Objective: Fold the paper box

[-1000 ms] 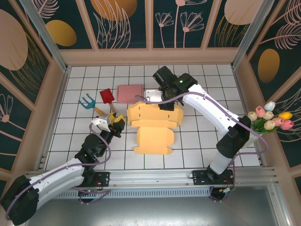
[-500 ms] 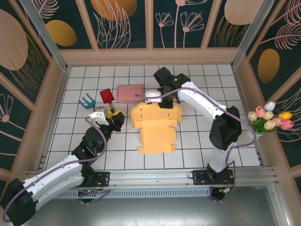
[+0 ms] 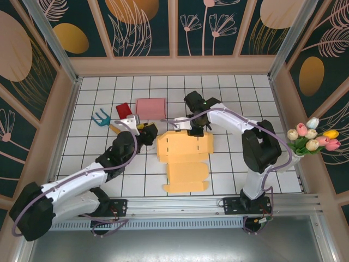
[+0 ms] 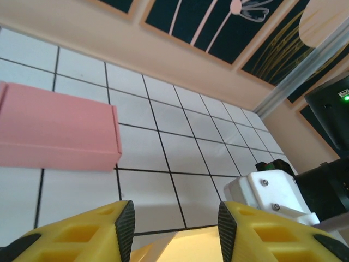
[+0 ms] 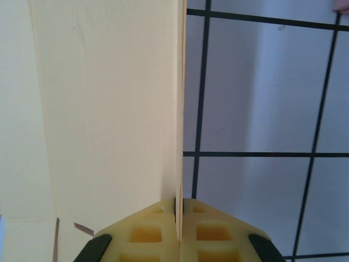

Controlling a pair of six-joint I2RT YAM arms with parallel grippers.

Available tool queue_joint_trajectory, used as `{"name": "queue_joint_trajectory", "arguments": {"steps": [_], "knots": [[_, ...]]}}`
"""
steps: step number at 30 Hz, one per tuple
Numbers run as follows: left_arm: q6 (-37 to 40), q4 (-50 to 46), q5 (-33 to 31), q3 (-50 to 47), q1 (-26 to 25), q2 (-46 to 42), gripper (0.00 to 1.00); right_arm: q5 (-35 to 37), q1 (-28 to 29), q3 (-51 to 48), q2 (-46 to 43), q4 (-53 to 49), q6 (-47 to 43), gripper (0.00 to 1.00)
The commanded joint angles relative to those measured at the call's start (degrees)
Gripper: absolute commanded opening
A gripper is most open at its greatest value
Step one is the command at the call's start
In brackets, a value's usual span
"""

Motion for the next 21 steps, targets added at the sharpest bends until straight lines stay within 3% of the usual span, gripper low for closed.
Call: {"name": "queue_joint_trajectory", "arguments": {"steps": [1,6,11,18,21], "knots": [[-2.8,0.2,1.3,3.1,-0.4,1.6,0.46,-1.5,-0.7,-0.1,0.5,-0.2,-0.5,0.0],[-2.5,-6.2,-1.2,5.7,-0.5,1.9,0.47,-0.7,-1.2,-1.3,0.2,0.0,-0.5,0.0],[-4.8,-12.0,1.4,8.1,-0.4,3.9,0.41,-1.2,-1.7,-2.6,-0.6,0.8,-0.6,0.0],[-10.3,-4.0,8.8,5.5,-0.7,7.8,0.34,-1.8,-2.1,-2.8,-0.6,1.1,-0.5,0.0],[-10.9,-3.6,9.4,7.6,-3.2,11.1,0.31,-1.9,-2.3,-3.2,-1.2,1.5,-0.5,0.0]]}}
